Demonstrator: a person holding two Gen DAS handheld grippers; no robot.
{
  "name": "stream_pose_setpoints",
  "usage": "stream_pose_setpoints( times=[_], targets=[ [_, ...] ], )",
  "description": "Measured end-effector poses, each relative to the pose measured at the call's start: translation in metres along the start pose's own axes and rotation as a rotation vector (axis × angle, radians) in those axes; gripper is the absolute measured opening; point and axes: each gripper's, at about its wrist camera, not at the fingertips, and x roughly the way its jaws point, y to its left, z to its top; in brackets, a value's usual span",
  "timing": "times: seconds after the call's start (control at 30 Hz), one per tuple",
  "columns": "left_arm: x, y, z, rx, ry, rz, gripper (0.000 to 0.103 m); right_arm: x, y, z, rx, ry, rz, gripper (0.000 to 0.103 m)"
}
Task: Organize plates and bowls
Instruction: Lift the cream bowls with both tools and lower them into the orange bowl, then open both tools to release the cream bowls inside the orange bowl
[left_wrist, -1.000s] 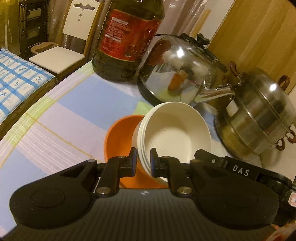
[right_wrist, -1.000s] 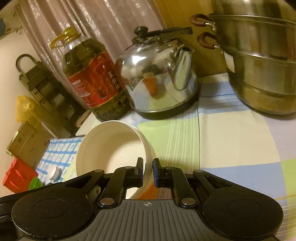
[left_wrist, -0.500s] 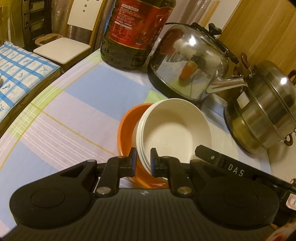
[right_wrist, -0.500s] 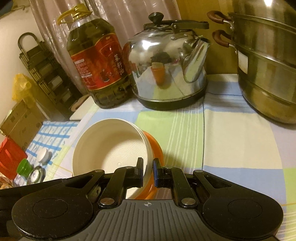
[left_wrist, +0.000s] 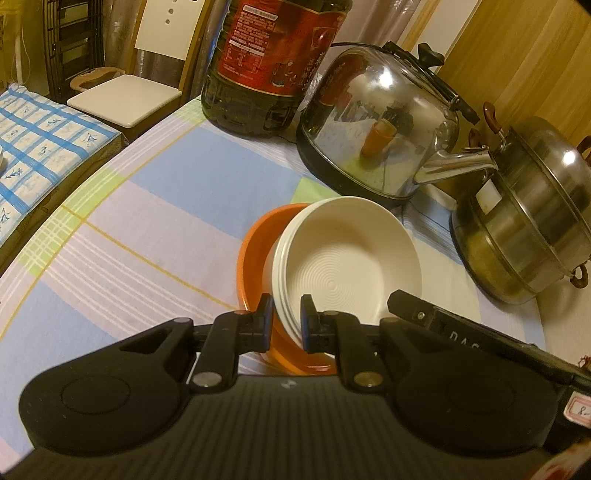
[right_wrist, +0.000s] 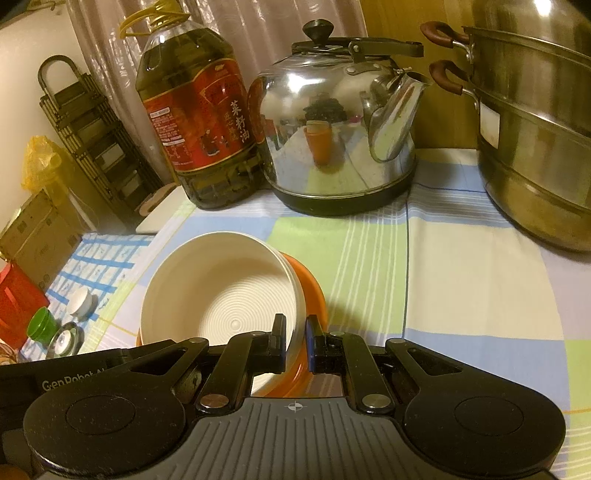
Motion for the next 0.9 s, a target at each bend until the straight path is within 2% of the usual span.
stream_pose_setpoints(
  times=[0.57,0.9],
  targets=[
    [0.0021,0.003,0.0032,-0.014,-0.001,-0.013,0.015,0.0039,-0.0056,-0.0003,0.034,-0.005,0.025,0.012],
    [0.0022,0.0042,0.0036,-0.031,-0.005,-0.037,0.024,0.0041,-0.0054,-0.0006,0.049,-0.015,0.054,0.026]
  ],
)
